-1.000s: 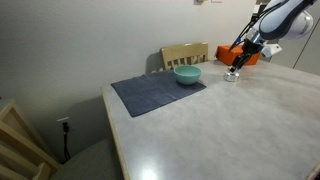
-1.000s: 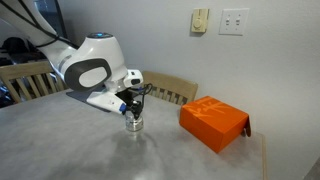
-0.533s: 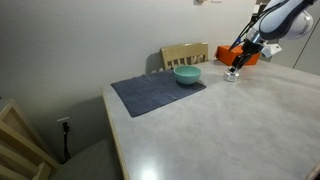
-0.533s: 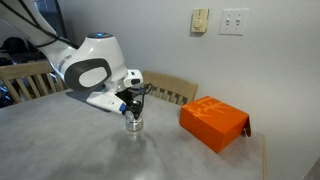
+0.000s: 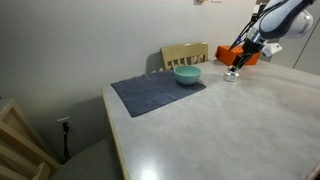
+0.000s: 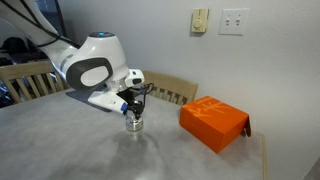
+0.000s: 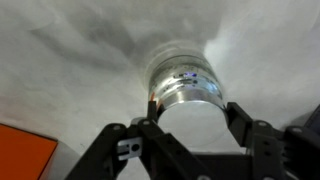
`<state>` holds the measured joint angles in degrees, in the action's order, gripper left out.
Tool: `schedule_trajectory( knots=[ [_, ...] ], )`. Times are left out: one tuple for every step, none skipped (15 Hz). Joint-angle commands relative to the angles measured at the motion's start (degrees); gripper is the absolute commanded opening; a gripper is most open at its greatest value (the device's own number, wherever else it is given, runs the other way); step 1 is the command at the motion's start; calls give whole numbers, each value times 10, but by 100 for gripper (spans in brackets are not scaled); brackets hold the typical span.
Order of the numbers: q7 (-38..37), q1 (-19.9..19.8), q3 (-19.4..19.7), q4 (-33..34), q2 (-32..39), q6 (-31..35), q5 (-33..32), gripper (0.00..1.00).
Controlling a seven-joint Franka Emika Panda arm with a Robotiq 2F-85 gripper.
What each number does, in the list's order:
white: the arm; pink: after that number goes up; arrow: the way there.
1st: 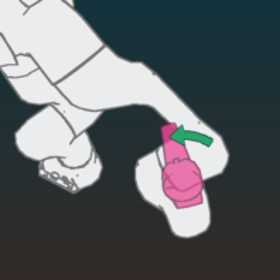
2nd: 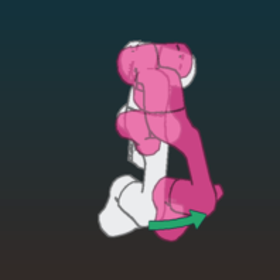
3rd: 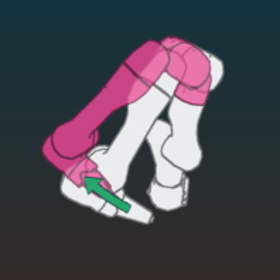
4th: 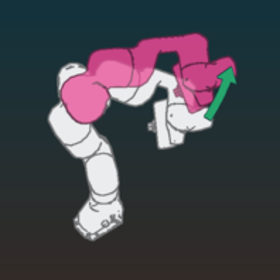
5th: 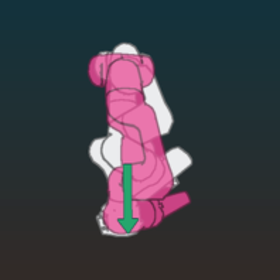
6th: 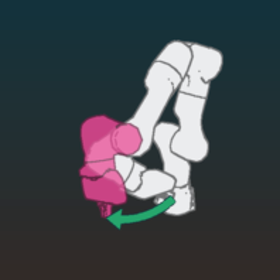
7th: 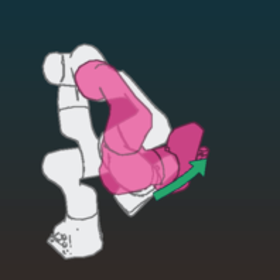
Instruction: Put the silver lid on top of the silver tin
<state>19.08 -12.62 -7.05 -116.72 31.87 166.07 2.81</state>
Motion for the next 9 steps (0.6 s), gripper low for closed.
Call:
schedule_trajectory(
  knots=[
    [-2,-2,5,11,-4,-24,-9,44],
    [-2,-2,5,14,-3,-26,-9,44],
    [-1,-1,5,17,-2,-29,-9,44],
    [-1,0,5,20,0,-33,-9,44],
    [-1,1,5,23,3,-37,-9,44],
    [-2,2,6,27,5,-43,-9,44],
    [-1,3,6,31,8,-49,-8,44],
    [-1,3,7,34,10,-54,-8,44],
    [0,4,7,37,13,-58,-8,44]
  ],
)
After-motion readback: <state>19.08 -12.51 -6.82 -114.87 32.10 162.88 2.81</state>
